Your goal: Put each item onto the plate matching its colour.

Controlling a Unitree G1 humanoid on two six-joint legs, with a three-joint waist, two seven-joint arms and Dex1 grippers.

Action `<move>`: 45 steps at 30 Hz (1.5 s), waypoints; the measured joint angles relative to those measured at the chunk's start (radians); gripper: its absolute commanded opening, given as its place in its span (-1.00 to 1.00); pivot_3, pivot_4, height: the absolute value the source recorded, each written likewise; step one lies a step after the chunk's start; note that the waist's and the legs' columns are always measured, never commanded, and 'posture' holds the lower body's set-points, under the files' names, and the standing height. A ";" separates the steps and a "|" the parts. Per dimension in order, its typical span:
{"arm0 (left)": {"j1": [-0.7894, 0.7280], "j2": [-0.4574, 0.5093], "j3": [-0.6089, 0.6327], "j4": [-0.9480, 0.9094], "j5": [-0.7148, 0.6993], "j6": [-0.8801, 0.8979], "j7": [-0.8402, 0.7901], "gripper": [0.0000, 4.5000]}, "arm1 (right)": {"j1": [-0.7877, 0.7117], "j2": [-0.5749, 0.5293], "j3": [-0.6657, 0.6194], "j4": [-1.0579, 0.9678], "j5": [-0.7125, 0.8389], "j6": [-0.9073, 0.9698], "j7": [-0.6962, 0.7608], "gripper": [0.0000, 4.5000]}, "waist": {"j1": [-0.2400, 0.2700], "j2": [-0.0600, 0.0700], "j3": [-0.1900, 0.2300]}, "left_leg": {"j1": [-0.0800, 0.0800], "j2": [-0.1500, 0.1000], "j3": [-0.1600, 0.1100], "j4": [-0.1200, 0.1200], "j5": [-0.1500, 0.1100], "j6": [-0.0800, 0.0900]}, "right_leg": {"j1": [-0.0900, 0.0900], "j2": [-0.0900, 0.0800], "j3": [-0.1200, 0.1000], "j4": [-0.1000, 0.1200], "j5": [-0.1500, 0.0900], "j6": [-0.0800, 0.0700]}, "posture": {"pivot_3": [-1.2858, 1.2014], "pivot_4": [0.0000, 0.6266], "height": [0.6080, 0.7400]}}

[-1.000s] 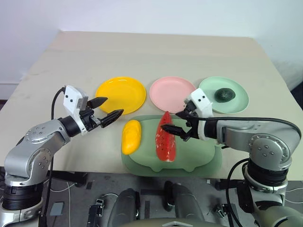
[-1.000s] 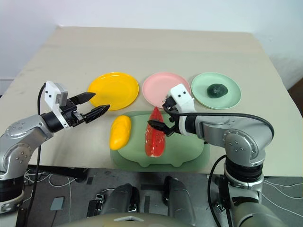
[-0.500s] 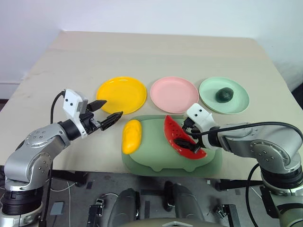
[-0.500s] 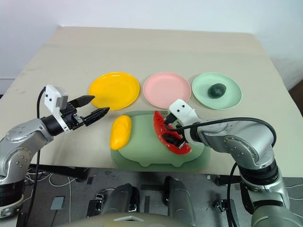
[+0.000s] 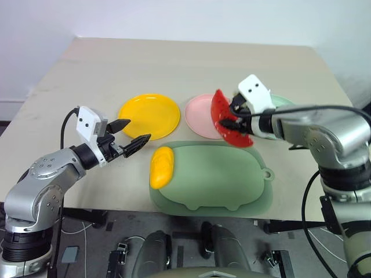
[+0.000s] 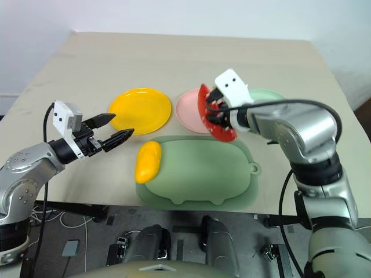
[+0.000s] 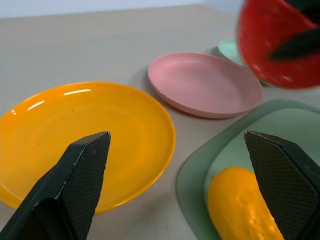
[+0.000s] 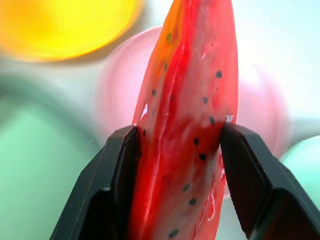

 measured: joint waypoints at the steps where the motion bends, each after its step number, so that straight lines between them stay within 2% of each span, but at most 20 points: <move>1: -0.002 0.000 -0.001 0.000 0.001 0.000 0.000 1.00 | -0.009 0.007 0.028 0.060 -0.036 -0.053 0.024 0.01 | -0.001 0.000 0.000 | 0.000 0.000 0.000 0.000 0.000 0.000 | 0.000 0.000 0.000 0.000 0.000 0.000 | 0.03 -0.52 1.00; 6: -0.002 -0.001 -0.007 -0.006 0.005 0.005 0.010 1.00 | -0.056 0.095 0.123 0.384 -0.196 -0.299 0.147 0.01 | -0.004 0.000 0.000 | 0.000 0.001 0.001 0.000 0.000 0.000 | -0.001 0.000 0.000 0.001 0.000 0.000 | 0.03 -0.52 1.00; 11: 0.039 -0.001 -0.002 -0.068 -0.006 0.034 0.041 1.00 | -0.090 0.125 0.135 0.488 -0.301 -0.436 0.222 0.74 | -0.007 0.001 0.000 | 0.000 0.001 0.000 0.000 0.001 -0.002 | -0.001 0.000 0.000 0.001 0.000 0.000 | 0.03 -0.52 1.00; 12: 0.049 -0.001 0.004 -0.080 -0.014 0.046 0.049 1.00 | -0.090 0.127 0.135 0.488 -0.317 -0.458 0.230 0.93 | -0.007 0.001 0.001 | -0.001 0.001 0.000 0.000 0.002 -0.004 | -0.001 -0.001 0.000 0.001 0.000 0.000 | 0.03 -0.52 1.00; 13: 0.056 0.000 0.008 -0.095 -0.023 0.056 0.058 1.00 | -0.089 0.126 0.133 0.485 -0.330 -0.481 0.235 0.98 | -0.006 0.001 0.000 | -0.001 0.001 0.000 0.000 0.003 -0.005 | -0.001 -0.001 0.000 0.001 0.000 0.000 | 0.03 -0.52 1.00; 16: 0.065 0.013 0.019 -0.141 -0.054 0.101 0.083 1.00 | -0.086 0.125 0.112 0.435 -0.355 -0.533 0.245 0.98 | -0.006 0.001 0.001 | -0.001 0.001 0.000 0.000 0.003 -0.005 | -0.001 -0.001 0.000 0.001 0.000 0.000 | 0.03 -0.52 1.00; 21: 0.084 0.071 0.058 -0.231 -0.177 0.237 0.121 1.00 | -0.053 0.086 -0.048 0.233 -0.290 -0.504 0.283 0.98 | 0.000 0.001 0.001 | -0.001 0.002 -0.001 0.000 0.003 -0.005 | -0.001 -0.001 0.000 0.001 0.000 0.000 | 0.03 -0.52 1.00; 26: 0.091 0.094 0.075 -0.272 -0.276 0.335 0.186 1.00 | 0.063 0.026 -0.161 0.089 -0.244 -0.486 0.326 0.98 | 0.004 0.001 0.001 | 0.001 0.001 -0.001 0.000 0.000 -0.001 | 0.001 -0.001 -0.001 0.001 0.000 0.000 | 0.03 -0.52 1.00; 31: 0.046 0.130 -0.045 -0.316 -0.278 0.418 0.264 1.00 | 0.206 0.019 -0.227 -0.074 -0.169 -0.465 0.355 0.98 | 0.003 0.001 0.001 | 0.001 0.001 -0.001 -0.001 0.002 -0.003 | 0.000 0.000 0.000 0.001 0.000 0.000 | 0.03 -0.52 1.00; 36: -0.032 0.075 -0.164 -0.293 -0.255 0.487 0.352 1.00 | 0.322 -0.031 -0.243 -0.218 -0.110 -0.470 0.424 0.98 | 0.006 0.001 0.001 | 0.001 0.000 -0.002 0.000 0.002 -0.003 | 0.001 0.000 0.000 0.001 0.000 0.000 | 0.03 -0.52 1.00; 42: -0.089 0.021 -0.286 -0.223 -0.174 0.557 0.415 1.00 | 0.474 -0.129 -0.363 -0.354 0.054 -0.436 0.554 0.98 | 0.006 0.000 0.001 | 0.002 0.000 -0.002 0.000 0.001 -0.002 | 0.002 0.000 0.000 0.000 0.000 0.000 | 0.03 -0.52 1.00; 45: -0.103 0.001 -0.314 -0.187 -0.134 0.573 0.425 1.00 | 0.546 -0.147 -0.383 -0.403 0.099 -0.429 0.580 0.98 | 0.002 0.000 0.001 | 0.003 0.000 -0.002 0.000 0.001 -0.002 | 0.002 0.001 0.000 0.001 0.000 0.000 | 0.03 -0.52 1.00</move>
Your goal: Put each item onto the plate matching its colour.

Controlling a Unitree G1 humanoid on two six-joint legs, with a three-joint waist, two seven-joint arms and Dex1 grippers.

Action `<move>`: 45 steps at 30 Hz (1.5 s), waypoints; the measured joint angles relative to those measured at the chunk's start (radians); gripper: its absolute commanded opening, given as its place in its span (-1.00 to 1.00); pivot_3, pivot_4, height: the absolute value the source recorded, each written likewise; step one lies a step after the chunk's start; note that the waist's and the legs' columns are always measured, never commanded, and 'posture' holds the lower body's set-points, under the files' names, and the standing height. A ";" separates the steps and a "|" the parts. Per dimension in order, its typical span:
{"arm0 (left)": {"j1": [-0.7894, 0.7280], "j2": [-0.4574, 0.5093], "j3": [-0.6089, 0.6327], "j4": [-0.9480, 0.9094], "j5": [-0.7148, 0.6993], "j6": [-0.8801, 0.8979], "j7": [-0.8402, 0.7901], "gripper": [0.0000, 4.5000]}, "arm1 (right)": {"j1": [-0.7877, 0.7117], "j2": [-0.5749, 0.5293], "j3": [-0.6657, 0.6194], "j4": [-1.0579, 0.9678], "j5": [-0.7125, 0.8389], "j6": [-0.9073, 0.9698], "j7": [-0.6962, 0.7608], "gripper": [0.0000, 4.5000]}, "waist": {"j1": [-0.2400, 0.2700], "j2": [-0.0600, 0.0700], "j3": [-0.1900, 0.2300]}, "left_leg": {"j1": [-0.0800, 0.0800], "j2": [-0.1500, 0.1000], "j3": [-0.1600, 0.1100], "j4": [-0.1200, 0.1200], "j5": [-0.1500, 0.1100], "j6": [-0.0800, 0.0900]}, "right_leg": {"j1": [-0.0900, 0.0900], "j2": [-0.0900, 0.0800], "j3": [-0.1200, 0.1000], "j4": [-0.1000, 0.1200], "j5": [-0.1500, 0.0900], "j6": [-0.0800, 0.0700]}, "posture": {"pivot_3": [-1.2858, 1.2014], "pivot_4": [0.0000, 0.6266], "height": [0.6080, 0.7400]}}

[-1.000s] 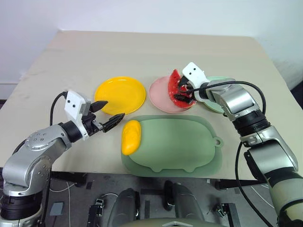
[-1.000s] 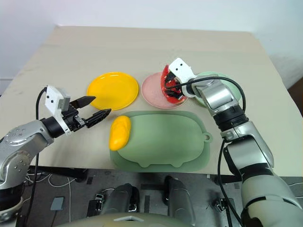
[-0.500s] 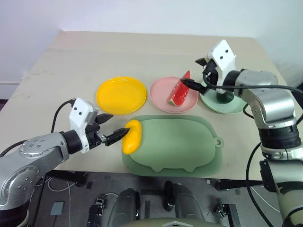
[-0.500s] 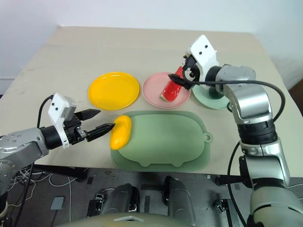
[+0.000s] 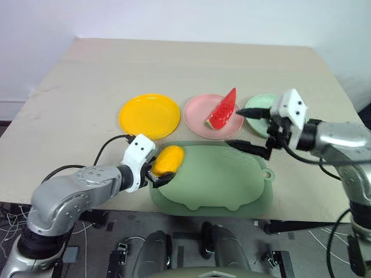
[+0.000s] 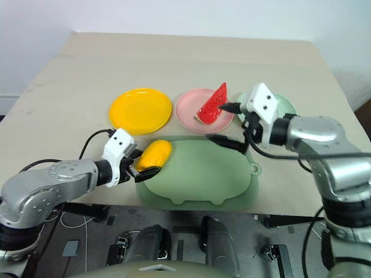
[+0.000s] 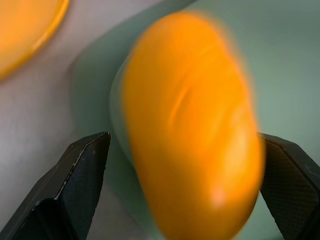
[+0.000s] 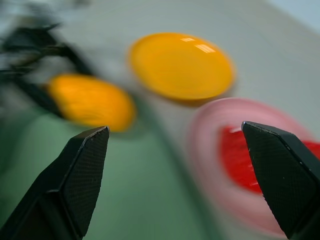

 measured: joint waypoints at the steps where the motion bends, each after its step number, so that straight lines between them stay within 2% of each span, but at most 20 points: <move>1: -0.011 -0.009 -0.009 0.011 0.010 0.000 -0.002 1.00 | 0.016 0.000 -0.001 -0.004 0.008 0.002 -0.002 0.98 | 0.002 0.000 0.000 | 0.000 0.000 0.000 0.000 0.000 0.000 | 0.000 0.000 0.000 0.000 0.000 0.000 | 0.03 -0.52 1.00; 4: -0.031 -0.026 -0.029 0.036 0.045 -0.008 -0.013 1.00 | 0.052 0.000 -0.003 -0.011 0.017 0.003 -0.016 0.98 | 0.003 0.000 0.000 | 0.001 0.000 0.000 0.000 0.000 0.000 | 0.002 0.000 0.000 0.000 0.000 0.000 | 0.03 -0.52 1.00; 7: -0.039 -0.038 -0.039 0.055 0.076 -0.023 -0.024 0.74 | 0.079 0.001 -0.003 -0.012 0.015 0.000 -0.034 1.00 | 0.004 0.000 0.000 | 0.001 0.000 0.000 0.000 0.000 0.000 | 0.002 -0.001 0.000 0.000 0.000 0.000 | 0.03 -0.52 1.00; 10: -0.040 -0.042 -0.039 0.065 0.104 -0.030 -0.036 0.34 | 0.094 0.002 -0.002 -0.012 0.015 -0.002 -0.050 1.00 | 0.004 0.000 0.000 | 0.001 0.000 0.000 0.000 0.000 0.000 | 0.002 -0.001 0.000 0.000 0.000 0.000 | 0.03 -0.52 1.00; 11: -0.040 -0.044 -0.039 0.065 0.111 -0.031 -0.039 0.29 | 0.094 0.002 -0.002 -0.012 0.015 -0.002 -0.054 1.00 | 0.004 0.000 0.000 | 0.001 0.000 0.000 0.000 0.000 0.000 | 0.002 -0.001 0.000 0.000 0.000 0.000 | 0.03 -0.52 1.00; 18: -0.031 -0.044 -0.033 0.051 0.134 -0.029 -0.068 0.27 | 0.108 0.006 0.004 -0.013 0.016 -0.002 -0.077 1.00 | 0.004 0.000 0.000 | 0.001 0.000 0.000 0.000 0.000 0.000 | 0.001 -0.001 0.000 0.000 0.000 0.000 | 0.03 -0.52 1.00; 23: -0.051 -0.090 0.018 0.052 0.132 -0.027 -0.072 0.27 | 0.108 0.004 0.004 -0.013 0.025 -0.001 -0.074 1.00 | 0.006 -0.001 0.000 | 0.000 0.000 -0.001 0.001 0.000 0.000 | 0.001 -0.001 0.000 0.000 0.000 0.000 | 0.03 -0.52 1.00; 26: -0.136 -0.123 0.068 0.080 0.141 -0.046 -0.062 0.27 | 0.110 -0.001 0.000 -0.013 0.047 0.009 -0.064 1.00 | 0.007 -0.001 0.000 | 0.000 -0.001 -0.001 0.002 0.000 0.000 | 0.002 -0.001 0.000 0.000 0.000 0.000 | 0.03 -0.52 1.00; 30: -0.287 -0.118 0.053 0.272 0.240 -0.106 -0.056 0.27 | 0.140 -0.003 0.003 -0.011 0.053 0.012 -0.059 1.00 | 0.005 -0.001 0.000 | 0.000 -0.001 -0.001 0.002 0.000 0.000 | 0.002 0.000 -0.001 0.000 0.000 0.000 | 0.03 -0.52 1.00; 37: -0.420 -0.131 -0.037 0.685 0.436 -0.264 -0.081 0.27 | 0.188 0.020 0.003 -0.015 0.050 0.020 -0.124 1.00 | 0.004 -0.001 0.000 | -0.001 -0.001 0.000 0.001 0.000 0.000 | 0.001 0.000 -0.001 0.000 0.000 0.000 | 0.03 -0.52 1.00; 41: -0.439 -0.164 -0.049 0.787 0.488 -0.332 -0.118 0.27 | 0.233 0.021 -0.017 -0.037 0.052 0.027 -0.154 1.00 | 0.007 -0.001 0.000 | -0.002 -0.001 0.000 0.002 0.001 -0.001 | 0.001 -0.002 -0.001 -0.001 0.000 0.001 | 0.03 -0.52 1.00; 42: -0.443 -0.169 -0.051 0.799 0.497 -0.346 -0.128 0.59 | 0.250 0.020 -0.030 -0.049 0.054 0.029 -0.161 1.00 | 0.008 -0.001 0.000 | -0.002 -0.001 0.000 0.002 0.001 -0.001 | 0.001 -0.002 -0.001 -0.001 0.000 0.001 | 0.03 -0.52 1.00; 45: -0.451 -0.178 -0.049 0.804 0.514 -0.358 -0.156 0.99 | 0.282 0.010 -0.069 -0.068 0.060 0.035 -0.177 1.00 | 0.005 -0.002 0.000 | -0.001 -0.001 0.000 0.002 0.000 0.000 | 0.001 -0.002 -0.001 0.000 0.000 0.001 | 0.03 -0.52 1.00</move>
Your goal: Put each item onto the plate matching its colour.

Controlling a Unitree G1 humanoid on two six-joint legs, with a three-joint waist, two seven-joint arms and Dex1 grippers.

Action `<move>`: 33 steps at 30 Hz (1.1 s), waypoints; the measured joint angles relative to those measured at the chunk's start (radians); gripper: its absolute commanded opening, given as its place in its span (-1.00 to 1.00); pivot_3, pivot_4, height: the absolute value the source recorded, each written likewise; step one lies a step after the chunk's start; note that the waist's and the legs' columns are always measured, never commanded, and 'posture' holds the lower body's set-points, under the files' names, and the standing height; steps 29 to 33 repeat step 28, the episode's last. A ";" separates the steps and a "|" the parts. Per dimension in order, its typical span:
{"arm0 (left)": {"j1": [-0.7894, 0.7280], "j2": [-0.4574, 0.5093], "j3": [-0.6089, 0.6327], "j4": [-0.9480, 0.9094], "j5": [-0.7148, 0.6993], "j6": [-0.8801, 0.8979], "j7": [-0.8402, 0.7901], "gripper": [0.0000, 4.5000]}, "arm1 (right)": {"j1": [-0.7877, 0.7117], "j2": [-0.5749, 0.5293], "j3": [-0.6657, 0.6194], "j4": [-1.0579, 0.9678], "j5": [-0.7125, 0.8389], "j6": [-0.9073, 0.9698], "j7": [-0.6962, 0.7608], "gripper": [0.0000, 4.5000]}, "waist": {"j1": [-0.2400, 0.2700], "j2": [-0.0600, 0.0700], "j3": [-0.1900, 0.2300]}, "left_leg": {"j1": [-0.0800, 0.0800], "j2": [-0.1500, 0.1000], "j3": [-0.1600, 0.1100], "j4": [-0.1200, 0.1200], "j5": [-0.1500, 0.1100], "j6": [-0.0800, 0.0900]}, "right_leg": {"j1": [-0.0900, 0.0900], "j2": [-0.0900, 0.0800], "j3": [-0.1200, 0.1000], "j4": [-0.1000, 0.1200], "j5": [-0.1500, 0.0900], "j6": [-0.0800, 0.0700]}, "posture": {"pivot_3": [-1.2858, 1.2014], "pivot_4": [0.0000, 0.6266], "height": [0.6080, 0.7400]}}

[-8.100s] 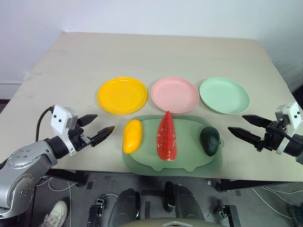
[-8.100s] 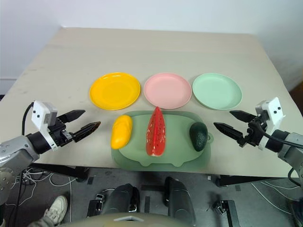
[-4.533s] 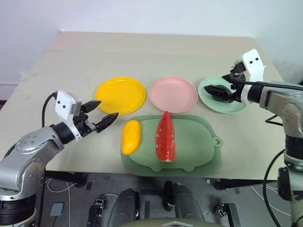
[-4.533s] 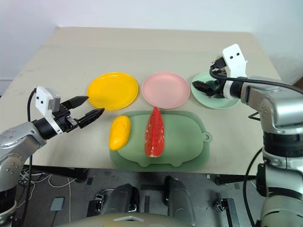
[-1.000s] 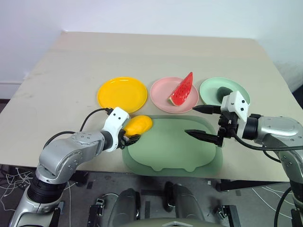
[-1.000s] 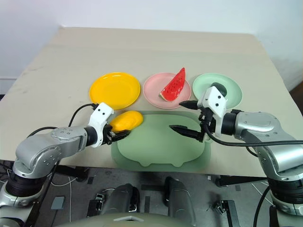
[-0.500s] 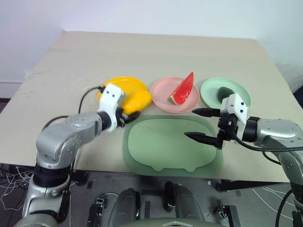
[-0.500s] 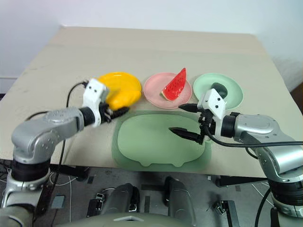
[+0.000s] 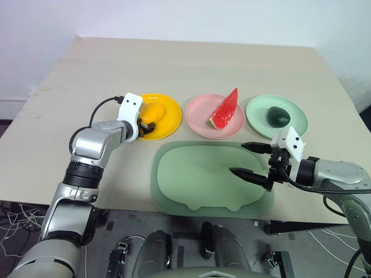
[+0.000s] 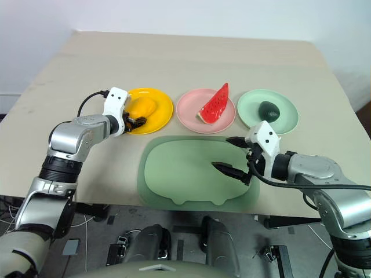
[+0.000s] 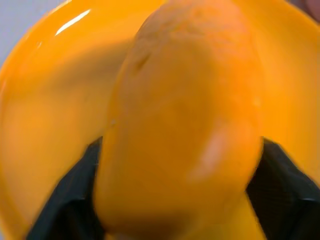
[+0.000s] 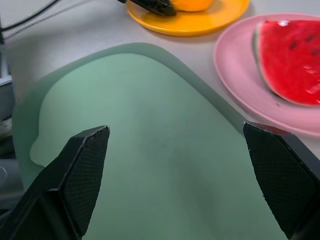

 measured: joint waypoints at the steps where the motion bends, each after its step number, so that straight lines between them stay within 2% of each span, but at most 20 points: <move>1: 0.000 -0.002 0.003 0.000 0.000 0.000 -0.007 0.99 | 0.003 0.000 -0.008 -0.006 0.002 0.005 -0.005 1.00 | 0.000 0.000 0.000 | 0.000 0.000 0.000 0.000 0.000 0.000 | 0.000 0.000 0.000 0.000 0.000 0.000 | 0.03 -0.52 1.00; 5: 0.000 -0.021 0.025 -0.033 -0.003 0.018 -0.009 0.99 | 0.009 -0.010 -0.015 -0.011 0.005 0.015 -0.010 1.00 | -0.002 0.000 0.000 | 0.000 0.000 -0.001 0.000 0.000 0.000 | 0.000 0.001 0.000 0.001 0.000 0.000 | 0.03 -0.52 1.00; 11: 0.035 -0.014 0.134 -0.229 -0.053 0.128 -0.002 0.99 | -0.013 -0.033 -0.012 0.021 0.001 0.014 0.014 1.00 | -0.002 0.000 0.000 | 0.001 0.001 0.000 0.000 0.000 0.000 | 0.000 0.000 0.000 0.001 0.000 0.000 | 0.03 -0.52 1.00; 16: 0.120 0.088 0.205 -0.418 -0.099 0.230 -0.029 0.99 | -0.074 -0.043 0.011 0.098 -0.021 -0.005 0.034 1.00 | -0.004 0.000 0.000 | 0.001 0.001 0.000 0.000 0.000 0.000 | -0.001 0.001 0.001 0.001 0.000 0.000 | 0.03 -0.52 1.00; 19: 0.232 0.170 0.273 -0.526 -0.119 0.186 -0.088 0.99 | -0.088 -0.042 0.033 0.134 -0.038 -0.019 0.048 1.00 | -0.003 0.000 0.000 | 0.001 0.001 0.000 -0.001 0.000 -0.001 | -0.001 0.001 0.001 0.001 0.000 0.000 | 0.03 -0.52 1.00; 21: 0.334 0.192 0.324 -0.584 -0.129 0.139 -0.132 0.99 | -0.087 -0.041 0.034 0.144 -0.040 -0.024 0.054 1.00 | -0.002 0.000 0.000 | 0.001 0.001 0.000 0.000 0.000 -0.001 | -0.001 0.000 0.001 0.001 0.000 0.000 | 0.03 -0.52 1.00; 24: 0.583 0.198 0.440 -0.693 -0.178 0.059 -0.226 0.99 | -0.073 -0.042 0.025 0.148 -0.037 -0.029 0.070 1.00 | -0.003 0.000 0.000 | 0.001 0.002 0.001 0.000 0.002 -0.004 | -0.001 0.000 0.001 0.001 0.000 0.000 | 0.03 -0.52 1.00; 28: 0.786 0.196 0.530 -0.731 -0.188 -0.019 -0.274 0.99 | -0.075 -0.042 0.026 0.169 -0.044 -0.047 0.079 1.00 | 0.002 0.000 0.000 | 0.001 0.002 0.000 0.000 -0.001 0.001 | 0.000 0.000 0.001 0.000 -0.002 -0.003 | 0.03 -0.52 1.00; 33: 0.786 0.196 0.530 -0.731 -0.188 -0.019 -0.274 0.99 | -0.075 -0.042 0.026 0.169 -0.044 -0.047 0.079 1.00 | 0.002 0.000 0.000 | 0.001 0.002 0.000 0.000 -0.001 0.001 | 0.000 0.000 0.001 0.000 -0.002 -0.003 | 0.03 -0.52 1.00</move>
